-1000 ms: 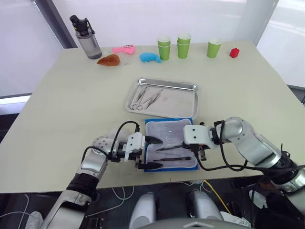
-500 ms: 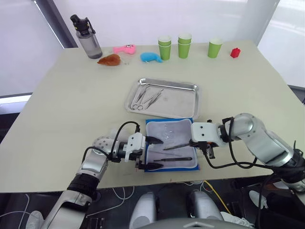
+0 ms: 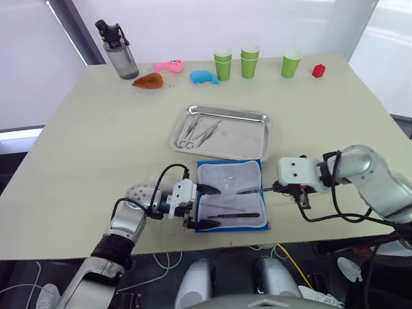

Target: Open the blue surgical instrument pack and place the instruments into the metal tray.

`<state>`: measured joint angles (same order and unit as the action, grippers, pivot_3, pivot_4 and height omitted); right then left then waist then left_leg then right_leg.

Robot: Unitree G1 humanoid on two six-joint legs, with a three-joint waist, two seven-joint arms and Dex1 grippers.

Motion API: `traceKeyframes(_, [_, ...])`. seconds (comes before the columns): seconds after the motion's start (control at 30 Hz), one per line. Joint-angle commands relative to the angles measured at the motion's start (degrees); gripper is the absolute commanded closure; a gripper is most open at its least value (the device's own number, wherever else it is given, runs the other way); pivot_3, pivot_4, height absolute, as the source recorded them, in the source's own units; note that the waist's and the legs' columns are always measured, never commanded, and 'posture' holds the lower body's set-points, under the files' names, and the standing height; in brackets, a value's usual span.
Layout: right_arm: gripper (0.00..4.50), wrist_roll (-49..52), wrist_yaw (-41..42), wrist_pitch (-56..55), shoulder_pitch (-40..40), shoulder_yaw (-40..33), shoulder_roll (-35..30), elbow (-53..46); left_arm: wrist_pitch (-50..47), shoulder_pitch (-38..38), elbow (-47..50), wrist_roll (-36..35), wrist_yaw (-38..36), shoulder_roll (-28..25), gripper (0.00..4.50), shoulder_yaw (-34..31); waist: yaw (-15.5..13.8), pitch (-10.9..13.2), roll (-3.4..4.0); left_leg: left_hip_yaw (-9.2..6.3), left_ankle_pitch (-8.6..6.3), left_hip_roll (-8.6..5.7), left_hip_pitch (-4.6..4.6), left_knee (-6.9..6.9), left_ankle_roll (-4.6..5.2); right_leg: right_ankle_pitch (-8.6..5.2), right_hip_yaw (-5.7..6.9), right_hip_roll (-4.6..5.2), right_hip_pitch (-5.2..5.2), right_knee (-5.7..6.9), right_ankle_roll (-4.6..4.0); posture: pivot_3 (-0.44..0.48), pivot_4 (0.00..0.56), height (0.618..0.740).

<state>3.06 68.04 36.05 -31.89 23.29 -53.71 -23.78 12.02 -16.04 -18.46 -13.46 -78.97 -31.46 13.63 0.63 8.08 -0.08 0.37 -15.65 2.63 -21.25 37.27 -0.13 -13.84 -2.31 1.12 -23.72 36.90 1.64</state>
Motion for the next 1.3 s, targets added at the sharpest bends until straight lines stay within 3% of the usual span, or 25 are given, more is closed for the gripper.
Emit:
traceKeyframes(0.03, [4.44,0.6,0.1,-0.3,0.0,-2.8,-0.9,-2.1,-2.8,3.3,-8.1,6.7,1.7,-0.6,0.00,4.4,0.0,0.0,0.00,-0.01,0.00,0.00,0.00,-0.01,0.00,0.00,0.00,0.00,0.00,-0.01,0.00,0.000,0.150,0.734])
traceKeyframes(0.57, [4.44,3.2,0.2,-0.7,1.8,-7.2,-3.0,-1.5,-2.5,3.3,-8.4,6.8,1.8,-0.4,0.00,4.5,0.0,0.0,0.06,-0.07,0.00,-0.01,-0.02,-0.10,0.00,-0.01,0.06,0.06,0.00,-0.08,0.01,0.000,0.150,0.734])
traceKeyframes(1.0, [4.44,7.2,-17.1,8.9,-2.1,-11.7,17.4,5.2,-2.3,3.1,-8.6,7.0,2.0,-0.4,0.00,4.4,0.0,-0.1,0.19,-0.34,0.01,-0.27,-0.15,-0.07,0.02,0.01,0.12,0.01,0.04,-0.09,0.03,0.000,0.150,0.734])
traceKeyframes(1.3, [4.44,5.5,-31.4,11.5,-8.3,-13.0,31.5,15.2,-2.4,3.5,-8.0,6.8,2.2,-0.5,0.00,4.4,0.0,-0.3,0.56,-0.59,0.07,-0.32,-0.34,-0.02,0.12,0.01,0.30,-0.05,0.02,-0.09,0.01,0.000,0.150,0.734])
